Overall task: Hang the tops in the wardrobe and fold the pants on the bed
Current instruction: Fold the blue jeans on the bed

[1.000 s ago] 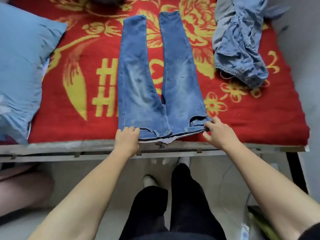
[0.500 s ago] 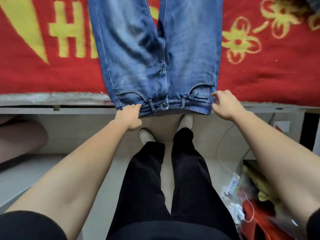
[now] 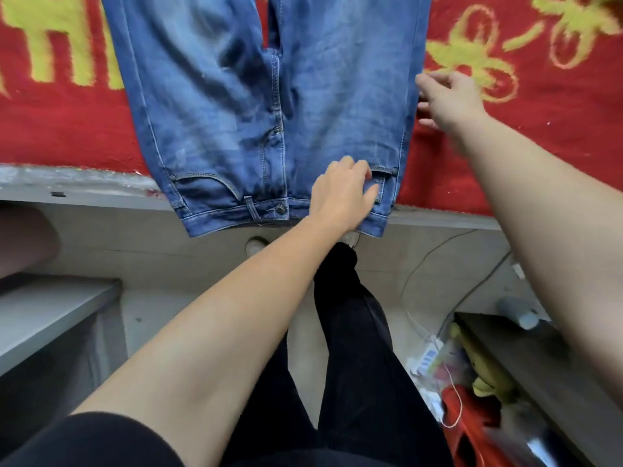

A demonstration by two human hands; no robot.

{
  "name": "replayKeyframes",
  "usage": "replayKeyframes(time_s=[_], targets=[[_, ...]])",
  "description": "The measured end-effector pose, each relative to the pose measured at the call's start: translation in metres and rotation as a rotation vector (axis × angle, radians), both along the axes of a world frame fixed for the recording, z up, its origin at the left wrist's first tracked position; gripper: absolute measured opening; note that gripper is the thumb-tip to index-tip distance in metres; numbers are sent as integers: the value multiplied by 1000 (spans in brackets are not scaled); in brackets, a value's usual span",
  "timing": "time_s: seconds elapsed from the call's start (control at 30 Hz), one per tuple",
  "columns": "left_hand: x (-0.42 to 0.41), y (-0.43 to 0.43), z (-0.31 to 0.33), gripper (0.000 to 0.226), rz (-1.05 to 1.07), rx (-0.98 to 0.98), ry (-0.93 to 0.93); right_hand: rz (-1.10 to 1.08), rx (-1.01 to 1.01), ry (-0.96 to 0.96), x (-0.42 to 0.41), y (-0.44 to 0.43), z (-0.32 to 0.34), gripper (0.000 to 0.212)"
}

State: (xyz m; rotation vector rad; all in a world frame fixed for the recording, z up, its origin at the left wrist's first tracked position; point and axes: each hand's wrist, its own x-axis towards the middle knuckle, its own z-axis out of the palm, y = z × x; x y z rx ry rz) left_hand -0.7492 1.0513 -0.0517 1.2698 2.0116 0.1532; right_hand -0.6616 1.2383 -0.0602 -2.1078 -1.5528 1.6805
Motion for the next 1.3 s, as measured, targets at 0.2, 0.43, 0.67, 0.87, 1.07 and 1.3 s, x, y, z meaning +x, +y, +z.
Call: replayKeyframes(time_s=[0.2, 0.43, 0.67, 0.87, 1.07, 1.3], targets=[[38, 19, -22, 80, 27, -120, 291, 31, -35, 67, -1, 17, -21, 35], [40, 28, -12, 37, 199, -119, 63, 16, -53, 72, 4, 21, -15, 37], [-51, -11, 21, 15, 559, -148, -602, 148, 144, 138, -67, 3, 31, 36], [-171, -79, 52, 13, 667, -35, -619, 503, 444, 117, -201, -50, 57, 46], [-247, -159, 34, 10, 960, -54, -579, 805, 533, 95, -315, -133, 41, 51], [-257, -221, -32, 14, 1078, -97, -497, 1072, 434, -52, -360, -203, -26, 61]])
